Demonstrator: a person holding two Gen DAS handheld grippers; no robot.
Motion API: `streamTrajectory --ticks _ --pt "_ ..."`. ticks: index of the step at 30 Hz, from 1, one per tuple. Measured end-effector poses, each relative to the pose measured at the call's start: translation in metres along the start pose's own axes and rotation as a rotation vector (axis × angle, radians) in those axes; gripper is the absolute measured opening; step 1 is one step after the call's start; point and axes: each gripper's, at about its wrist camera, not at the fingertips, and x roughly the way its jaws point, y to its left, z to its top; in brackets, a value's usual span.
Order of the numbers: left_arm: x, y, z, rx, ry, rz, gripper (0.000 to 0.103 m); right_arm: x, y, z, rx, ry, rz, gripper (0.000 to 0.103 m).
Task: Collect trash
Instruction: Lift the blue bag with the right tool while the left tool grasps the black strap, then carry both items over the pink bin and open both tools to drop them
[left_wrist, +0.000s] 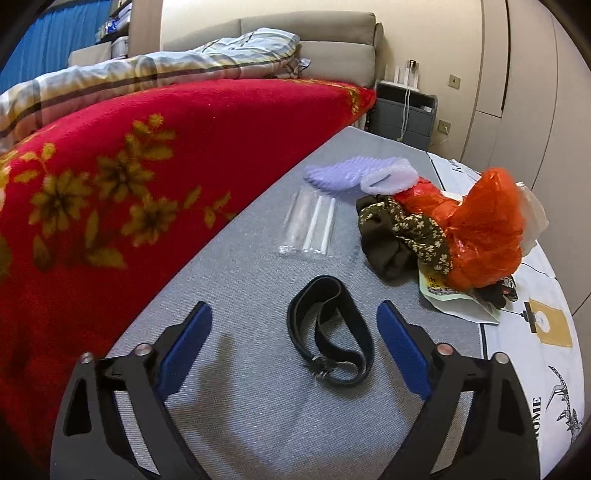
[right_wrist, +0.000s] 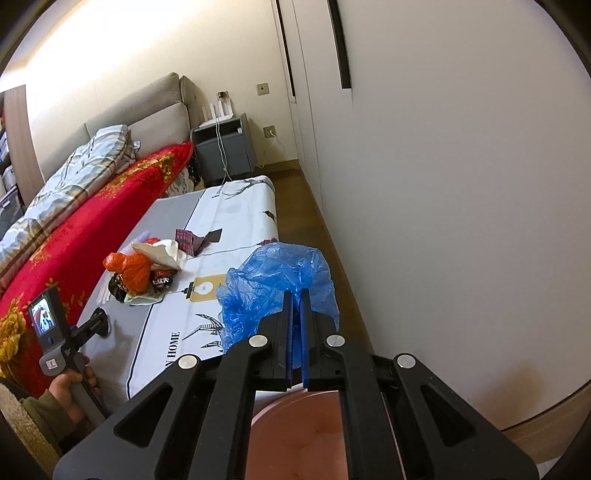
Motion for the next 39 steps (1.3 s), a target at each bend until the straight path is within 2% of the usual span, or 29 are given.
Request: streamTrajectory --ticks 3,4,5,8,10,15,18,20,23,27,34,39 --pt "0.001 -0.007 -0.001 0.044 -0.007 0.011 0.074 0.002 0.001 0.0 -0.01 0.003 0.001 0.004" --pt "0.003 -0.008 -0.002 0.055 -0.003 0.014 0.063 0.003 0.001 0.0 -0.013 0.003 0.001 0.004" --pt "0.005 -0.009 -0.003 0.064 0.014 0.006 0.059 0.003 0.003 0.0 -0.017 0.003 0.002 0.004" --pt "0.009 -0.01 -0.003 0.073 0.035 -0.013 0.039 0.003 0.002 0.0 -0.025 0.001 0.0 0.004" --pt "0.008 -0.012 -0.004 0.089 0.037 -0.022 0.018 0.003 0.002 0.0 -0.026 0.001 0.0 0.004" --pt "-0.004 -0.015 0.005 0.106 0.039 -0.019 0.013 0.001 0.004 0.0 -0.032 -0.006 0.002 0.004" --pt "-0.026 -0.013 0.018 0.077 0.024 -0.051 0.012 -0.003 0.007 -0.001 -0.043 -0.03 0.004 0.004" --pt "-0.05 -0.013 0.029 0.076 0.001 -0.091 0.012 -0.007 0.009 -0.003 -0.047 -0.044 0.018 0.004" --pt "-0.084 -0.02 0.042 0.126 -0.059 -0.108 0.012 -0.02 0.017 -0.005 -0.059 -0.065 0.042 0.004" --pt "-0.138 -0.019 0.054 0.138 -0.1 -0.197 0.012 -0.05 0.027 -0.007 -0.078 -0.092 0.056 0.004" --pt "-0.209 -0.015 0.04 0.232 -0.068 -0.33 0.012 -0.121 0.037 -0.021 -0.085 -0.1 0.089 0.004" --pt "-0.251 -0.02 0.007 0.315 -0.06 -0.43 0.012 -0.161 0.036 -0.04 -0.07 -0.066 0.094 0.004"
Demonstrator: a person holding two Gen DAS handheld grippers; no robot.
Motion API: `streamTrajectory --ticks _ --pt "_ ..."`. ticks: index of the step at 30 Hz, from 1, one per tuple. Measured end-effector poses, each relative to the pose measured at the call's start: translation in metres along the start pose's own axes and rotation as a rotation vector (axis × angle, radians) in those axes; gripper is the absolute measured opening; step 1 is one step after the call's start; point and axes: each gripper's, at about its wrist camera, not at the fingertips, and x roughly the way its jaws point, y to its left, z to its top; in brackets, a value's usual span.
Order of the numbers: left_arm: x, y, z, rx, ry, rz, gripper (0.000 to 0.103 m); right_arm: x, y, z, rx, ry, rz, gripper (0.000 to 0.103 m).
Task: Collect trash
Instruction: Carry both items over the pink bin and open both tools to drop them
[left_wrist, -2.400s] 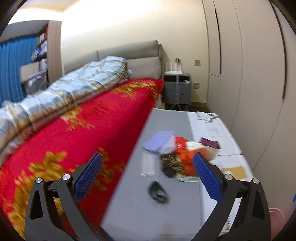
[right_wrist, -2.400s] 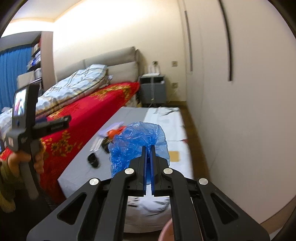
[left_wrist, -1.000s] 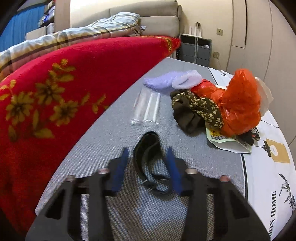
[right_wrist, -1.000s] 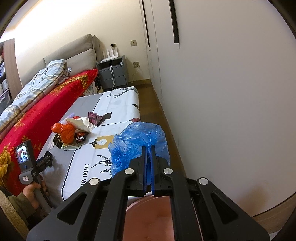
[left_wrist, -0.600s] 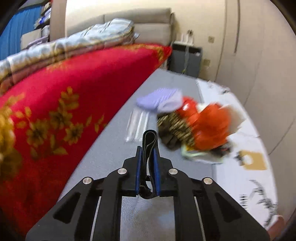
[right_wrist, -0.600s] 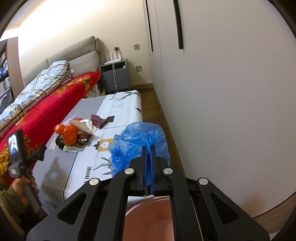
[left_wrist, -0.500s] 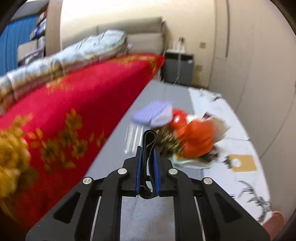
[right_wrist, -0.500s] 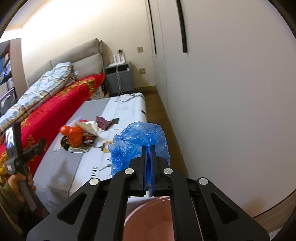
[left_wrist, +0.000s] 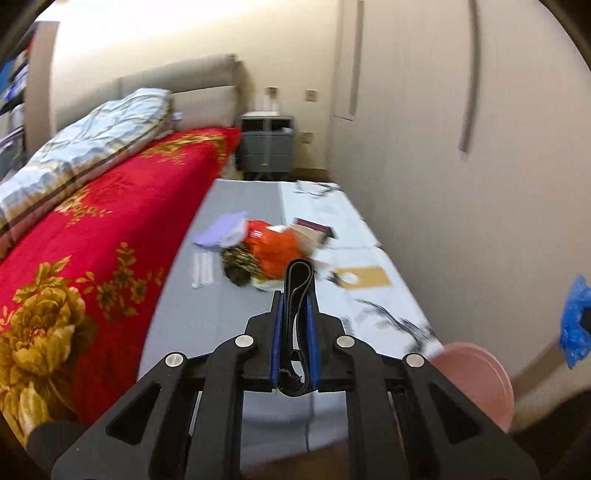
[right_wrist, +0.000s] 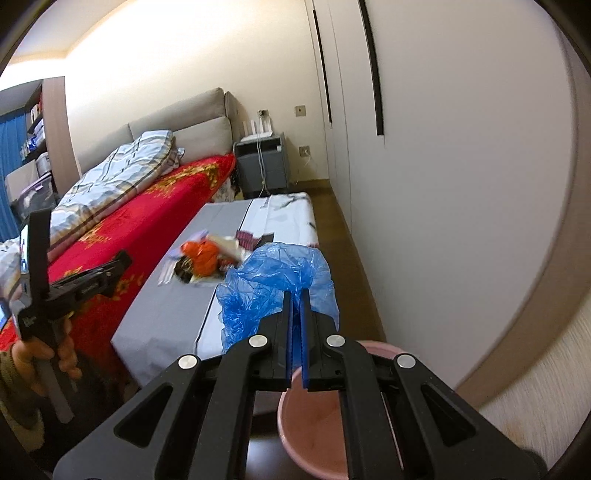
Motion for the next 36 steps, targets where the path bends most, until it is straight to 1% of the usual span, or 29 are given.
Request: streamTrajectory --ticks 4,6,8,12,15,18,20,22,25,29,32,36 --pt "-0.018 -0.027 -0.016 0.068 0.021 -0.067 0.012 -0.019 0.004 -0.01 0.002 0.007 -0.016 0.004" --pt "-0.026 -0.039 -0.023 0.092 0.034 -0.112 0.012 -0.022 0.005 -0.013 0.002 0.011 -0.027 0.004" --pt "-0.033 -0.05 -0.027 0.121 0.031 -0.143 0.012 -0.025 0.006 -0.016 0.004 0.015 -0.033 0.004" --pt "-0.041 -0.063 -0.029 0.146 0.023 -0.18 0.012 -0.027 0.008 -0.017 0.002 0.022 -0.059 0.004" --pt "-0.038 -0.069 -0.027 0.153 0.037 -0.205 0.012 -0.028 0.003 -0.016 0.01 0.021 -0.083 0.004" --pt "-0.033 -0.081 -0.025 0.169 0.053 -0.232 0.012 -0.022 -0.009 -0.018 0.037 0.037 -0.126 0.004" --pt "-0.028 -0.09 -0.025 0.191 0.065 -0.254 0.012 -0.013 -0.02 -0.02 0.068 0.066 -0.161 0.004" --pt "-0.021 -0.102 -0.026 0.215 0.084 -0.285 0.012 -0.006 -0.025 -0.024 0.079 0.081 -0.199 0.006" --pt "-0.008 -0.115 -0.027 0.226 0.109 -0.326 0.012 0.006 -0.038 -0.031 0.112 0.109 -0.224 0.007" --pt "0.015 -0.138 -0.034 0.27 0.148 -0.369 0.012 0.019 -0.053 -0.035 0.136 0.131 -0.259 0.007" --pt "0.033 -0.157 -0.037 0.311 0.17 -0.392 0.012 0.03 -0.061 -0.036 0.16 0.137 -0.289 0.007" --pt "0.054 -0.178 -0.039 0.33 0.191 -0.42 0.012 0.045 -0.072 -0.04 0.168 0.156 -0.33 0.007"
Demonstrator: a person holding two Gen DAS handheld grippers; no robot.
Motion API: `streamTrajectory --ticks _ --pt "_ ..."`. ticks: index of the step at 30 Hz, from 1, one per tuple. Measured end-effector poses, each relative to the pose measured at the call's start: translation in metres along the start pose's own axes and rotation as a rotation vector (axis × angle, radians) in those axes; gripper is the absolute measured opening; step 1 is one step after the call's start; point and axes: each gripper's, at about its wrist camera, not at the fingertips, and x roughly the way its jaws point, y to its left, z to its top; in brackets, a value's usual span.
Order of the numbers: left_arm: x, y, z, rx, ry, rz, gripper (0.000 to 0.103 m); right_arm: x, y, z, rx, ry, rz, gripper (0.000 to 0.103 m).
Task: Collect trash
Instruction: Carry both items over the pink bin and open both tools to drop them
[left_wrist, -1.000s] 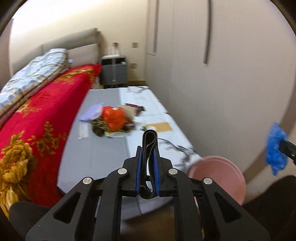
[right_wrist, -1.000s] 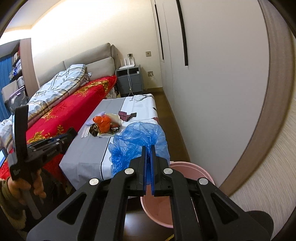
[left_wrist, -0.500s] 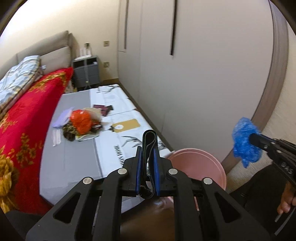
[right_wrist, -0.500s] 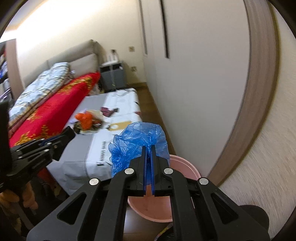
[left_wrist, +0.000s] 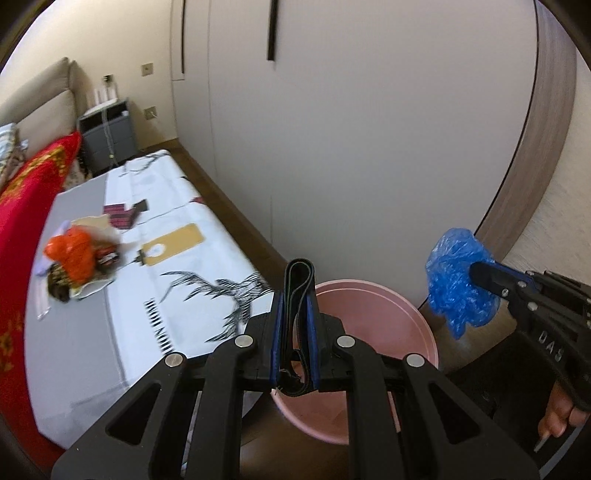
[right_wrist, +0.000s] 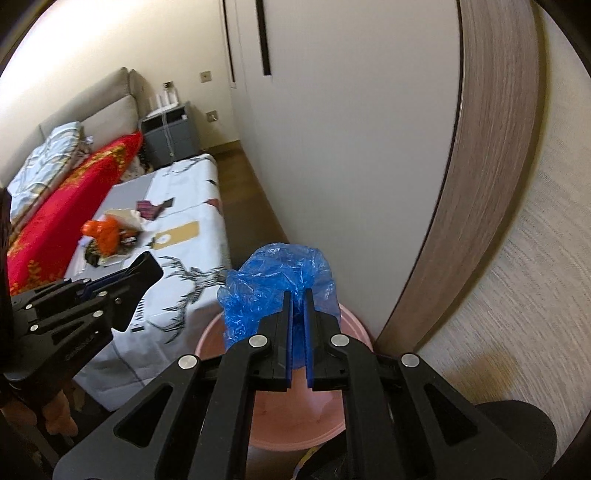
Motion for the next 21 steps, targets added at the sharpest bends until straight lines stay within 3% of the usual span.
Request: streamTrajectory --ticks 14,15,18,20,21 --pt "0.067 -0.009 -0.005 0.014 0.111 -0.032 0.016 0.059 -0.01 -0.011 0.019 0.13 -0.117 0.008" --pt "0.071 -0.009 -0.006 0.012 0.118 -0.036 0.016 0.063 -0.011 -0.012 0.021 0.14 -0.121 0.01" --pt "0.081 -0.01 -0.008 0.018 0.131 -0.038 0.017 0.069 -0.013 -0.013 0.034 0.151 -0.152 0.036" --pt "0.086 -0.011 -0.009 0.023 0.142 -0.032 0.023 0.07 -0.014 -0.013 0.037 0.15 -0.161 0.043" --pt "0.088 -0.011 -0.009 0.02 0.147 -0.032 0.036 0.071 -0.014 -0.014 0.037 0.149 -0.166 0.047"
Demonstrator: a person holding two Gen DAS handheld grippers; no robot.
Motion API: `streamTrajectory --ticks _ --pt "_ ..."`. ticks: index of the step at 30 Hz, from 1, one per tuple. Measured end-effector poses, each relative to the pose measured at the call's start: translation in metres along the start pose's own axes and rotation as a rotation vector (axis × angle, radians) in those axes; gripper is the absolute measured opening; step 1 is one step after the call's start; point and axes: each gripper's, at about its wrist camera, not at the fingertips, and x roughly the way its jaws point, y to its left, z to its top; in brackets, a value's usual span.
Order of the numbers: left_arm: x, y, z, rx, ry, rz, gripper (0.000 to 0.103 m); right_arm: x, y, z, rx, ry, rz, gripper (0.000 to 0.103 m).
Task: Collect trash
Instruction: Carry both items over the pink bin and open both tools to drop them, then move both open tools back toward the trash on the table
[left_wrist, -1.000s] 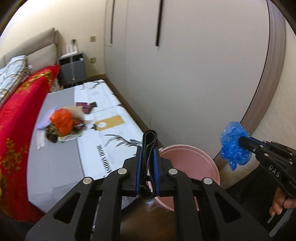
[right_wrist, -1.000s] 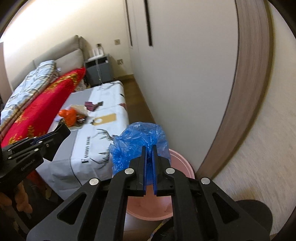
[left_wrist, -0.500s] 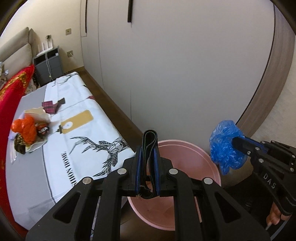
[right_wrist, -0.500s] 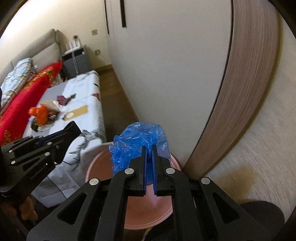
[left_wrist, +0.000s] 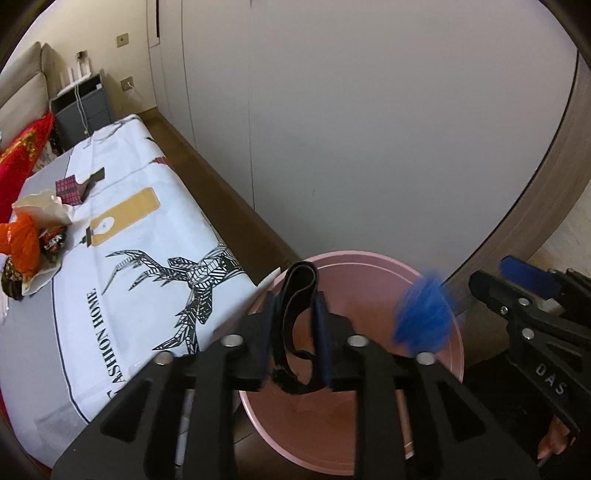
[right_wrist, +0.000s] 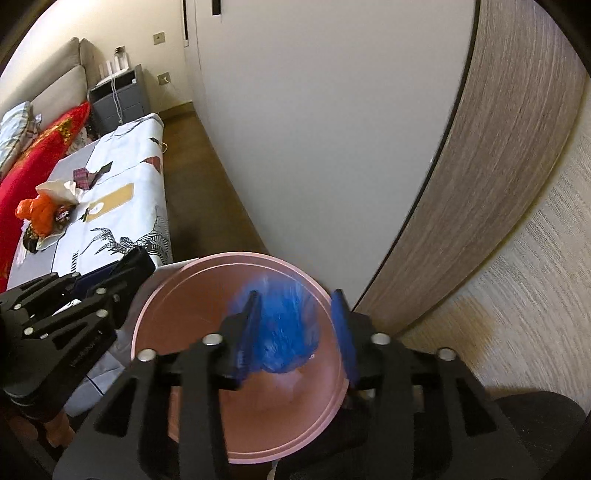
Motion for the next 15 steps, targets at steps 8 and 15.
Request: streamTrajectory --ticks 8,15 --pt "-0.005 0.008 0.002 -0.042 -0.011 0.052 0.085 -0.002 0.0 0.001 0.01 -0.027 -0.006 0.068" --pt "-0.042 0.026 0.009 -0.108 -0.019 0.108 0.087 -0.036 -0.002 0.006 0.029 -0.108 0.062 0.088"
